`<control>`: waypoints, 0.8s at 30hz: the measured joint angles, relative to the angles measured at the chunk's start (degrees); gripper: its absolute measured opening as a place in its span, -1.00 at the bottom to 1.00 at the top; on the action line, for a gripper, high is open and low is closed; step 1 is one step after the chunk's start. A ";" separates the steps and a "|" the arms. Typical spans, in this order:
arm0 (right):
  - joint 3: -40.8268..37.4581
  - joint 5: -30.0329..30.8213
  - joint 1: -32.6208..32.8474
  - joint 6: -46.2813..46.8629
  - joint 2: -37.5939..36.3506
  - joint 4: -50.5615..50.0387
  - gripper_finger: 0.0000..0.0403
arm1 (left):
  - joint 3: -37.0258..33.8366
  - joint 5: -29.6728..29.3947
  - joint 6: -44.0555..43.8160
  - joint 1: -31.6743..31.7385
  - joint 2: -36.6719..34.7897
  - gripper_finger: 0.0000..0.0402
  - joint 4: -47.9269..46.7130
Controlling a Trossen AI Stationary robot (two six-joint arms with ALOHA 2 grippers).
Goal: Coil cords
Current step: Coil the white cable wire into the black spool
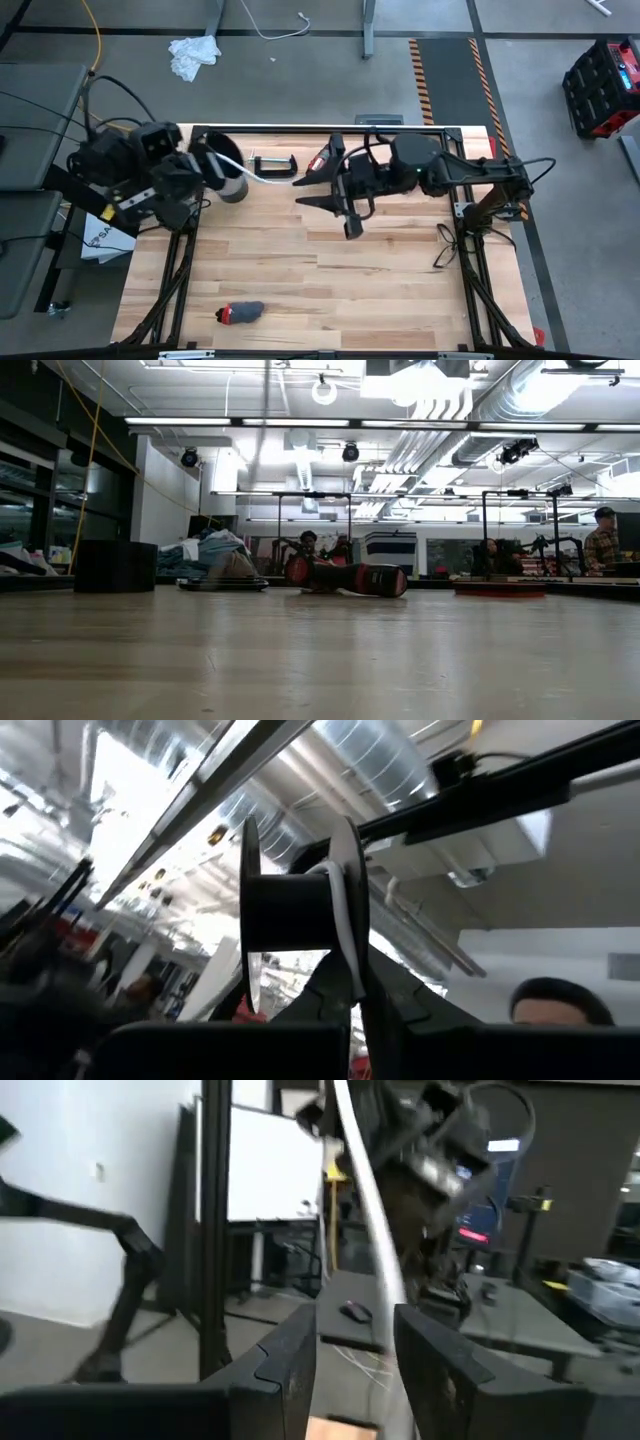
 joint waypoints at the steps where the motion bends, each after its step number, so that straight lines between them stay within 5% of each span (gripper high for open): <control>1: 0.00 1.05 0.15 -0.45 0.00 -0.68 -0.36 | 1.08 0.03 0.77 -0.33 0.31 -1.00 -0.06; 7: 0.00 2.75 0.04 -0.56 0.22 -2.73 -0.36 | 5.96 0.33 6.01 -1.76 1.45 -1.00 -8.00; 16: -0.02 -7.43 -1.24 8.42 0.41 3.89 -0.36 | 6.17 -0.31 5.95 -0.19 1.42 -1.00 -9.81; 24: -0.02 -10.63 -2.01 11.13 0.95 8.74 -0.36 | 6.17 0.46 4.41 2.79 1.66 -1.00 -9.94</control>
